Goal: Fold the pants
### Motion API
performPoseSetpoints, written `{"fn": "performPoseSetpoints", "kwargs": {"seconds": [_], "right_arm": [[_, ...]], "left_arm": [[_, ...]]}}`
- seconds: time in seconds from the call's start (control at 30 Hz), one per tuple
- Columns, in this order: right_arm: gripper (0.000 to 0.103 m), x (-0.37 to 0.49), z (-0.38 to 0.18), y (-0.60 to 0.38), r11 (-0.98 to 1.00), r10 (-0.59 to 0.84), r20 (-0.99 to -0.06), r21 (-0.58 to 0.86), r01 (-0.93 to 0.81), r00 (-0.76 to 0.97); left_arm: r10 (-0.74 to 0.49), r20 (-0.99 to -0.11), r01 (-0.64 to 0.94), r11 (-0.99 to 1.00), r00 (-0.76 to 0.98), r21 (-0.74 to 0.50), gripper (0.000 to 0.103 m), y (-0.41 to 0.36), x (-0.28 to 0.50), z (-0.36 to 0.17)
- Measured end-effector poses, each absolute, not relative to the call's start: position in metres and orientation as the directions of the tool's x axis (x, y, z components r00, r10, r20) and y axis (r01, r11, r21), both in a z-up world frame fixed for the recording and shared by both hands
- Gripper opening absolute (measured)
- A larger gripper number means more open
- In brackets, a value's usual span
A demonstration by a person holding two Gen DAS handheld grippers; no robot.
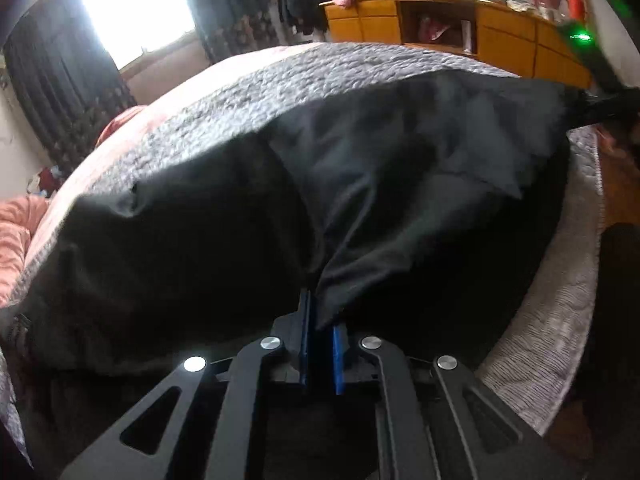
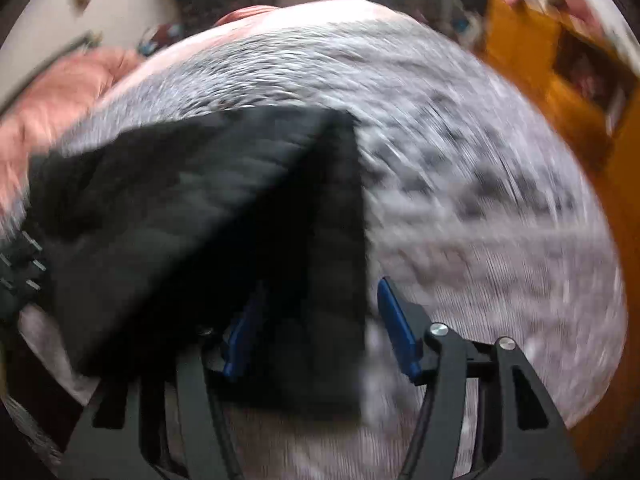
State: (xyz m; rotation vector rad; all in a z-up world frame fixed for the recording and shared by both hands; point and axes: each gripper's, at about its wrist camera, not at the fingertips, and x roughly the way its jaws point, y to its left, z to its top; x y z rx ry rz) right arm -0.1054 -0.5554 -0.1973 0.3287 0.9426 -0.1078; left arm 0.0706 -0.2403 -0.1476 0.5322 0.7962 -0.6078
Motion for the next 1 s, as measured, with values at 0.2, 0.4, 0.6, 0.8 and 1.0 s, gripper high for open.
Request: {"fn": "performPoseSetpoints", "kwargs": {"seconds": [0.2, 0.4, 0.6, 0.8, 1.0], "right_arm": [[0.069, -0.149, -0.182, -0.577, 0.708, 0.29, -0.609, 0.656, 0.263, 0.738], [0.074, -0.113, -0.204, -0.534, 0.675, 0.403, -0.646, 0.688, 0.266, 0.648], [0.025, -0.095, -0.21, -0.508, 0.691, 0.427, -0.666, 0.677, 0.253, 0.612], [0.013, -0.094, -0.142, -0.507, 0.818, 0.244, -0.677, 0.529, 0.228, 0.694], [0.014, -0.075, -0.182, -0.511, 0.851, 0.131, -0.828, 0.377, 0.367, 0.546]], "left_arm": [[-0.28, -0.784, 0.665, 0.715, 0.554, 0.214, 0.009, -0.243, 0.073, -0.15], [-0.257, -0.786, 0.667, 0.703, 0.562, 0.247, 0.01, -0.248, 0.071, -0.152], [-0.237, -0.792, 0.662, 0.703, 0.562, 0.26, 0.012, -0.256, 0.073, -0.15], [-0.332, -0.706, 0.618, 0.763, 0.626, 0.189, 0.012, -0.254, 0.054, -0.109], [-0.318, -0.738, 0.628, 0.757, 0.595, 0.18, 0.012, -0.274, 0.039, -0.135]]}}
